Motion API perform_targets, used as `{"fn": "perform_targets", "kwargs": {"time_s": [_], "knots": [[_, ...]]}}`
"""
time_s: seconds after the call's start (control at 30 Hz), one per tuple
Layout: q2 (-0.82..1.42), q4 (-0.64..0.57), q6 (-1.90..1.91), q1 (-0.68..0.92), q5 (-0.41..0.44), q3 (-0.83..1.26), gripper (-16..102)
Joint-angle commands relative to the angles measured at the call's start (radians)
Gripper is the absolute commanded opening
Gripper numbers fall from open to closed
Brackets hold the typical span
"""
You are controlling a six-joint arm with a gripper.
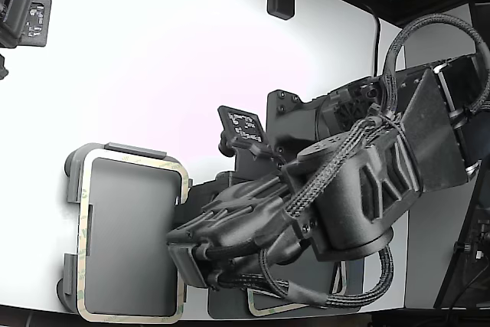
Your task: Grab top frame and put it into gray box.
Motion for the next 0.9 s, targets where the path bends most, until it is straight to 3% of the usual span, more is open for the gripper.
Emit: {"fn": "perform_targets", "kwargs": {"time_s": [0.0,0.87], "knots": [[0.014,0.008,-0.005,-0.02,-0.008,-0.031,-12],[0.002,0.009,-0.017,-0.034,-0.009,0.012,-12]]}}
